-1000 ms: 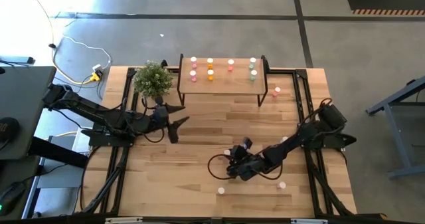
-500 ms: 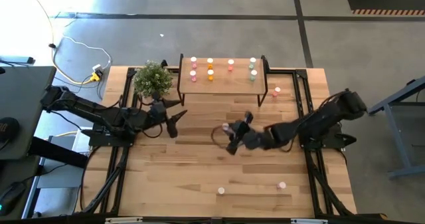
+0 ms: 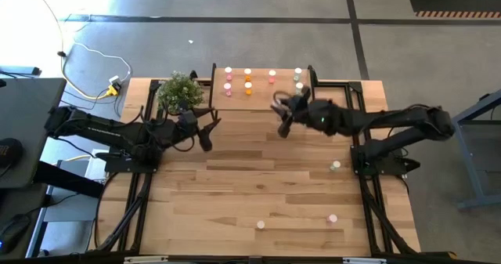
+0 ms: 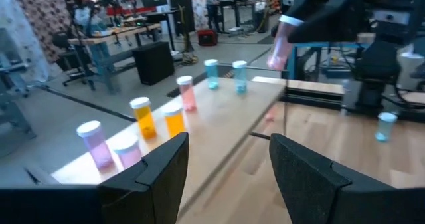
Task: Pick and place medicine bottles onto shelf by color
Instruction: Put the bottom red pill bottle aligned with the other red pill bottle on the shelf
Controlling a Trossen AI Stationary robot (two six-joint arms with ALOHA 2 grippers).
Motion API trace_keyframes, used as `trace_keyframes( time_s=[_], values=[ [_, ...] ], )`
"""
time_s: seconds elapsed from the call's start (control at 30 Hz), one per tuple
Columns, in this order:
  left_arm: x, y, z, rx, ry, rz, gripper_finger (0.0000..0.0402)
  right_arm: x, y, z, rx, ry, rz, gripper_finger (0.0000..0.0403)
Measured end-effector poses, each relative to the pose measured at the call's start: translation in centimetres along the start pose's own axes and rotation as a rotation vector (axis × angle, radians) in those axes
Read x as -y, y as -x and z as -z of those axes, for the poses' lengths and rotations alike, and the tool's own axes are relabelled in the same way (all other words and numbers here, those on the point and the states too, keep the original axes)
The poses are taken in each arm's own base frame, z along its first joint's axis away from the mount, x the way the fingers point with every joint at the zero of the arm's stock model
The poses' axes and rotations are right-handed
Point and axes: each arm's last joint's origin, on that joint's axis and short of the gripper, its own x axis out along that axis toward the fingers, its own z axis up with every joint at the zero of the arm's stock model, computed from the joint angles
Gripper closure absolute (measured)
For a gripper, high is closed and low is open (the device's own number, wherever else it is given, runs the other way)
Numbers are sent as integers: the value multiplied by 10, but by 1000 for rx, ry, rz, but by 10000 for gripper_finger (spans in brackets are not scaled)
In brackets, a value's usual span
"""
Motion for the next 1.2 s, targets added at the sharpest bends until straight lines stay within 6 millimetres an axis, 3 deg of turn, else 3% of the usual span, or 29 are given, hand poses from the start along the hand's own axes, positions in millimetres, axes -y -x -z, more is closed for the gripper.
trace_keyframes(
  time_s=[0.17, 0.33, 1.03, 1.2],
  values=[
    [-7, -5, 0, -1, 7, -33, 200, 35, -12, -1, -13, -21, 0, 299],
    [-13, -10, 0, -3, 11, -19, 200, 56, -19, -3, -49, -49, -4, 299],
    [-27, -17, 0, -4, 26, -96, 200, 84, -58, 32, -208, -62, -50, 299],
    [-29, -19, 0, -5, 27, -108, 200, 83, -69, 28, -235, -18, -67, 299]
  ],
)
